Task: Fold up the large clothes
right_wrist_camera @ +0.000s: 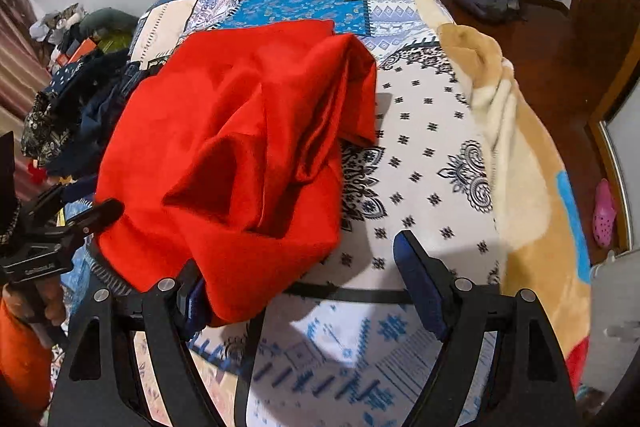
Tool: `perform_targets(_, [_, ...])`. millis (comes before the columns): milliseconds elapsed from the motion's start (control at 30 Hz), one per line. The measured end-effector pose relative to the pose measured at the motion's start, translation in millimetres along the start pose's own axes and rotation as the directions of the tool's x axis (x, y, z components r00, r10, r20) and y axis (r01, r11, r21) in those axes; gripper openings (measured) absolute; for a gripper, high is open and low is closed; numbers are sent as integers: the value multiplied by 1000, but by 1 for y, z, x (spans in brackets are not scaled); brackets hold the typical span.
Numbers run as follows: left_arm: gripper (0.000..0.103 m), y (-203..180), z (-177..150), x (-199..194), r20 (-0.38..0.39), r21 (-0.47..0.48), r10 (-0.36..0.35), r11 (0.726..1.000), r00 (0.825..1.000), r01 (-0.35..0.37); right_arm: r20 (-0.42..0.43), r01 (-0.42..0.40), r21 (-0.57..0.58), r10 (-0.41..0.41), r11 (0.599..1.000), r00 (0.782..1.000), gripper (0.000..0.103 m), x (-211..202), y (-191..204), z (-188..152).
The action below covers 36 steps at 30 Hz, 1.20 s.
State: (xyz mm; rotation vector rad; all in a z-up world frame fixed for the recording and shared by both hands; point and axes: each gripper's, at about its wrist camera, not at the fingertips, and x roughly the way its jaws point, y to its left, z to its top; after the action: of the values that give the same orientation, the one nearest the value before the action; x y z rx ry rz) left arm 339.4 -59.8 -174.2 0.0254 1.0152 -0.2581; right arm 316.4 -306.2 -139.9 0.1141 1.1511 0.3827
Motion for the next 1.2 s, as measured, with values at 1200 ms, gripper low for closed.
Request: perform_targets(1200, [52,64,34,75,-10,-452,-530,759,848,469,-106,-339,243,372,909,922,43,72,-7,54])
